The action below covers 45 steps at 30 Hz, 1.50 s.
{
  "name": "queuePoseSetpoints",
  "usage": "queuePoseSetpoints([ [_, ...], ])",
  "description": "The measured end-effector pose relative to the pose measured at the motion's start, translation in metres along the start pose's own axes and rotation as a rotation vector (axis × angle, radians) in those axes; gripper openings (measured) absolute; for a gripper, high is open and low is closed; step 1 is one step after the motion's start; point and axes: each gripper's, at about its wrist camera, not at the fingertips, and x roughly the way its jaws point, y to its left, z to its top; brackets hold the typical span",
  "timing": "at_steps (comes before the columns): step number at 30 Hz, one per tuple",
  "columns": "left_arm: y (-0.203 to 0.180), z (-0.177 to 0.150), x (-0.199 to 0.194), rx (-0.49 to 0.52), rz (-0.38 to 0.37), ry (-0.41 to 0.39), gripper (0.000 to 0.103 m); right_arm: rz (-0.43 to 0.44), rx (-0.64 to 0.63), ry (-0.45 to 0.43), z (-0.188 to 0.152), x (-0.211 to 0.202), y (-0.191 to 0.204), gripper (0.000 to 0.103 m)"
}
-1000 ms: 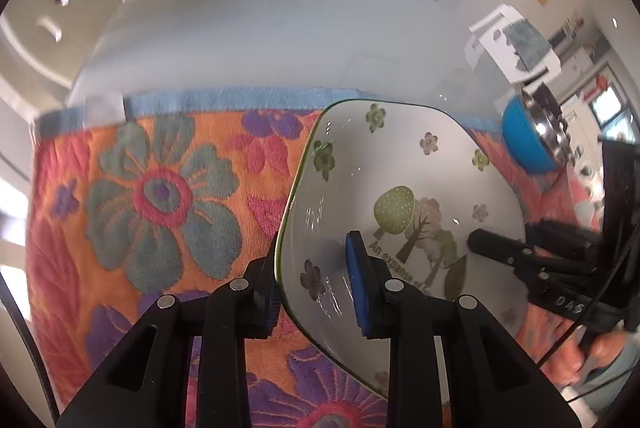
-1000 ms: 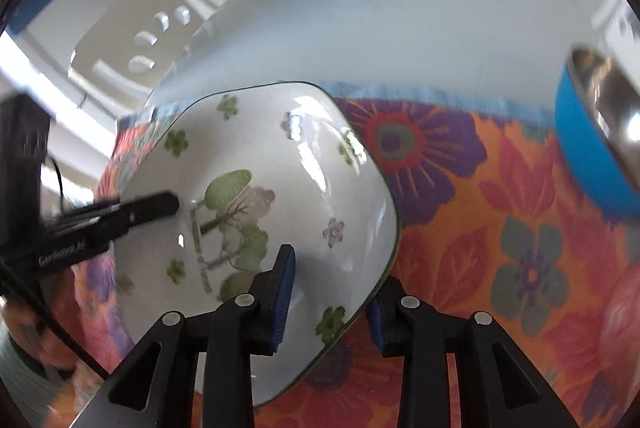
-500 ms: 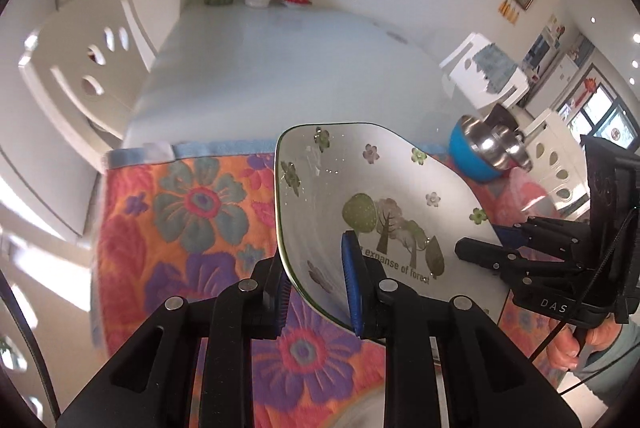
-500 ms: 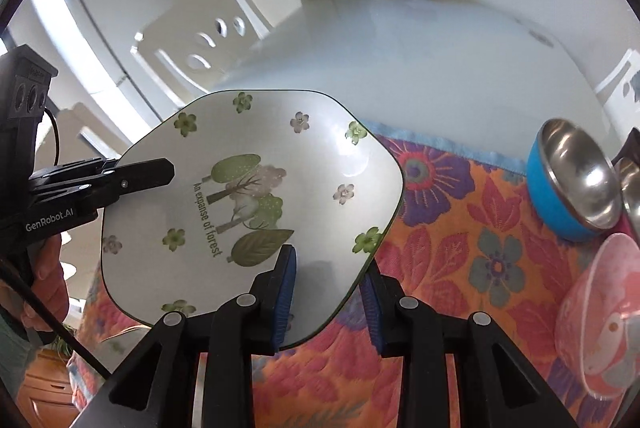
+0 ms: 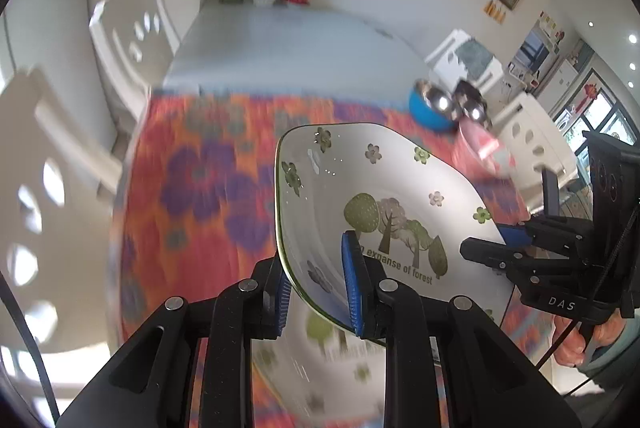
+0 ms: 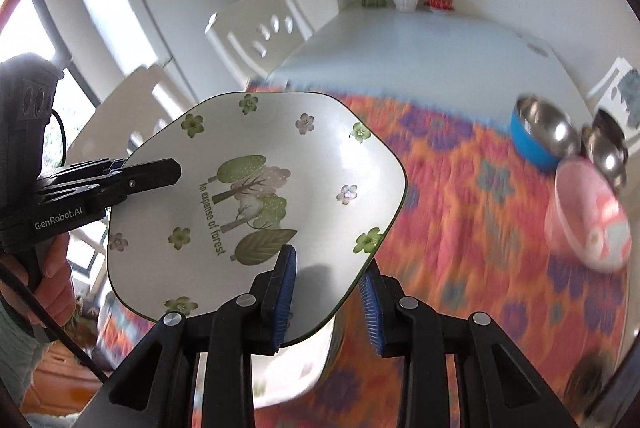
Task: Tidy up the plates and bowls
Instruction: 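Lower the second hexagonal plate onto the stacked plates with the left gripper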
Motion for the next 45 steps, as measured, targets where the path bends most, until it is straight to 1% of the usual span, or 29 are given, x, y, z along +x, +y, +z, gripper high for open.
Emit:
queuePoseSetpoints([
  [3,-0.004,-0.034,-0.001,-0.017,-0.002,0.051,0.020,0.004,-0.001,0.050,-0.034,0.000,0.011,0.030],
  [7,-0.005,-0.062,0.000,-0.025,-0.002,0.099,0.020,0.028,0.018,0.108,-0.070,0.005,0.019,0.030],
  [9,-0.003,-0.072,0.000,-0.028,-0.015,0.116,0.020,0.024,0.026,0.122,-0.084,0.005,0.023,0.030],
  [14,0.006,-0.084,0.006,0.003,-0.061,0.159,0.020,-0.011,0.045,0.142,-0.098,0.009,0.031,0.030],
  [19,0.016,-0.078,0.018,0.079,-0.110,0.194,0.020,-0.074,0.100,0.130,-0.104,0.015,0.041,0.030],
  [22,0.024,-0.075,0.025,0.104,-0.141,0.217,0.020,-0.109,0.125,0.135,-0.104,0.018,0.047,0.030],
  [24,0.026,-0.070,0.029,0.133,-0.156,0.228,0.020,-0.147,0.135,0.139,-0.105,0.019,0.053,0.030],
  [27,0.025,-0.063,0.034,0.192,-0.154,0.247,0.020,-0.174,0.169,0.144,-0.104,0.021,0.056,0.030],
  [30,0.025,-0.053,0.040,0.238,-0.151,0.275,0.020,-0.206,0.168,0.156,-0.102,0.019,0.062,0.030],
  [33,0.029,-0.040,0.047,0.288,-0.150,0.296,0.021,-0.177,0.152,0.160,-0.099,0.015,0.072,0.030],
  [35,0.032,-0.031,0.048,0.315,-0.131,0.292,0.022,-0.173,0.134,0.166,-0.099,0.013,0.077,0.030],
  [36,0.034,-0.025,0.047,0.327,-0.104,0.279,0.028,-0.181,0.128,0.169,-0.099,0.012,0.078,0.030],
  [37,0.039,-0.017,0.046,0.331,-0.078,0.266,0.032,-0.187,0.137,0.167,-0.098,0.010,0.075,0.030],
  [38,0.044,-0.012,0.047,0.324,-0.071,0.262,0.032,-0.188,0.151,0.162,-0.097,0.008,0.072,0.030],
  [40,0.057,-0.003,0.053,0.285,-0.067,0.268,0.032,-0.171,0.233,0.139,-0.094,0.003,0.055,0.030],
  [42,0.068,0.002,0.058,0.223,-0.095,0.273,0.032,-0.159,0.312,0.135,-0.090,0.006,0.040,0.030],
  [45,0.076,0.002,0.061,0.143,-0.141,0.267,0.032,-0.182,0.410,0.123,-0.081,0.017,0.018,0.030],
])
